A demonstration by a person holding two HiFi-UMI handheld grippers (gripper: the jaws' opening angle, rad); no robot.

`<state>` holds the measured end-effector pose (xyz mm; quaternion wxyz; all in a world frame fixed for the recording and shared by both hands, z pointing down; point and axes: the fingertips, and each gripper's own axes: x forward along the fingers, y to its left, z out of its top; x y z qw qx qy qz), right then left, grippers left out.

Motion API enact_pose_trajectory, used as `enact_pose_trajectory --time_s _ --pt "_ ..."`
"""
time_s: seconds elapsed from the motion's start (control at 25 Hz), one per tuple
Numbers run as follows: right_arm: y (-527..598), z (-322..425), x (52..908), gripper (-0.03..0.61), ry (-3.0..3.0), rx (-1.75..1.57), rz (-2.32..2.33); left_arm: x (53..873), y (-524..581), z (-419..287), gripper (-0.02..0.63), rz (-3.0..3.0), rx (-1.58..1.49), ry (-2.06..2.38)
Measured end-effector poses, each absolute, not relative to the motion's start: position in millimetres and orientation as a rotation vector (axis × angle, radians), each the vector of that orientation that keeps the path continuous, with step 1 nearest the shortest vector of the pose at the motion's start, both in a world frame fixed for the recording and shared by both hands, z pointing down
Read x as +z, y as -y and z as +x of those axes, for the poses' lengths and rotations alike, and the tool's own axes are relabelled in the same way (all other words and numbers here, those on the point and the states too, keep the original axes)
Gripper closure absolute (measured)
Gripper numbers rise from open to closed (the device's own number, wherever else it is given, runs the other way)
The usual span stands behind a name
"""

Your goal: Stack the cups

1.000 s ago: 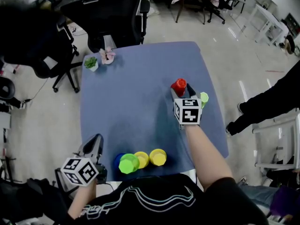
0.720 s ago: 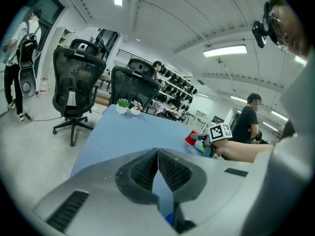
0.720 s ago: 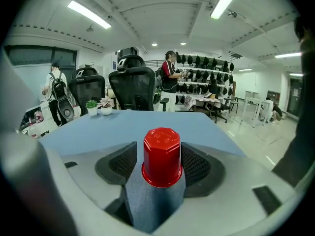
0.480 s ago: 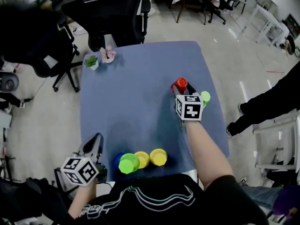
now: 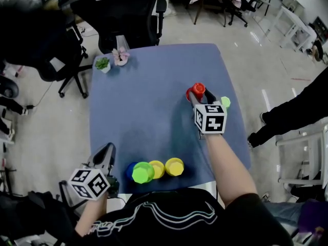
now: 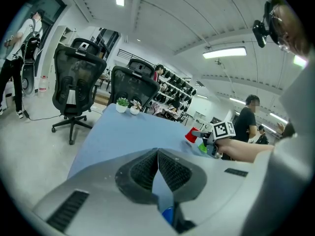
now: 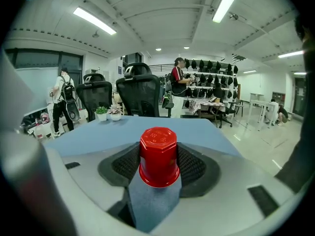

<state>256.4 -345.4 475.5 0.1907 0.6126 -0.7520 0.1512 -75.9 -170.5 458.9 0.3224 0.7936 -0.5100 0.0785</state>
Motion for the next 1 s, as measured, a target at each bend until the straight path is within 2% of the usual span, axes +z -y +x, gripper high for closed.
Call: enact_pose_trajectory --time_s 1.0 --pt "212.4 193.3 383.5 0.336 2.233 0.339 1.673 417.3 126.5 -85.4 0.589 2.214 0.19 1.186"
